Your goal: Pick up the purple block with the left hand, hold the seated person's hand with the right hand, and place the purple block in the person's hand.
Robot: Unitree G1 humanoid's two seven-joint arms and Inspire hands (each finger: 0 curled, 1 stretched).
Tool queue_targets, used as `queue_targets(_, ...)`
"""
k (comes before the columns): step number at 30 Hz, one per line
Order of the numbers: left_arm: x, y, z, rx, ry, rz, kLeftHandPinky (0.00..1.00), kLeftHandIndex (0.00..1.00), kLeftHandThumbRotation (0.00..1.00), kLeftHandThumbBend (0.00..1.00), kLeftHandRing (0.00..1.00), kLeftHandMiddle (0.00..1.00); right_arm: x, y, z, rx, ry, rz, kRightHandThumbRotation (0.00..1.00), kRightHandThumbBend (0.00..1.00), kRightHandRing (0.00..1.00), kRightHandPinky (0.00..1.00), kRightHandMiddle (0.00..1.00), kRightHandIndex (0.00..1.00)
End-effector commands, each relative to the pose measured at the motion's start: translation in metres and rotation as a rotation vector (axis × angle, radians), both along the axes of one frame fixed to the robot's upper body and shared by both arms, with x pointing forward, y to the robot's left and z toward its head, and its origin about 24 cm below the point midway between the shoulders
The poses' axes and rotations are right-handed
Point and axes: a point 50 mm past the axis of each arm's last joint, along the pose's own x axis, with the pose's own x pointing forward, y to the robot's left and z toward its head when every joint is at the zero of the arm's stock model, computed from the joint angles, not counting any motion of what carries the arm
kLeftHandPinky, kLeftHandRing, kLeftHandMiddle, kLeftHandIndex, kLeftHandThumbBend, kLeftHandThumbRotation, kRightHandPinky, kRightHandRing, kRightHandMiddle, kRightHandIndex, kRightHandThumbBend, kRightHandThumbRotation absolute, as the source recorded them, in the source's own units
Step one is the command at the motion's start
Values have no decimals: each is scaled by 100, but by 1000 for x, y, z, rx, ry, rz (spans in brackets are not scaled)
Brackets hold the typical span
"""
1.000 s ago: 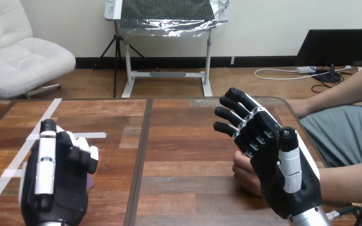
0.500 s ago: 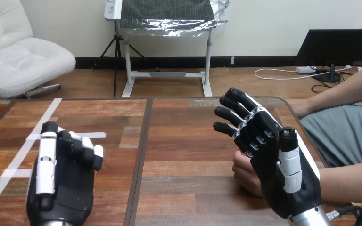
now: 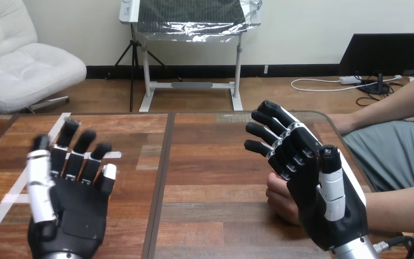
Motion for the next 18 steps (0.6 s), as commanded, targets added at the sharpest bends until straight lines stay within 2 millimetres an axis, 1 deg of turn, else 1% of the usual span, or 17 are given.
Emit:
queue_targets(1, 9, -2, 17, -53, -120, 5, 0, 97, 85, 43, 99, 99, 9, 0, 21, 8, -98, -1, 87, 87, 87, 82, 88, 87)
queue_targets(12, 10, 0, 15, -54, -133, -8, 0, 100, 86, 46, 100, 100, 8, 0, 22, 0, -97, -7, 88, 88, 87, 82, 88, 87)
queue_targets(18, 11, 0, 13, -38, -138, -6, 0, 100, 86, 45, 100, 100, 9, -1, 22, -3, -97, -9, 88, 88, 87, 82, 88, 87)
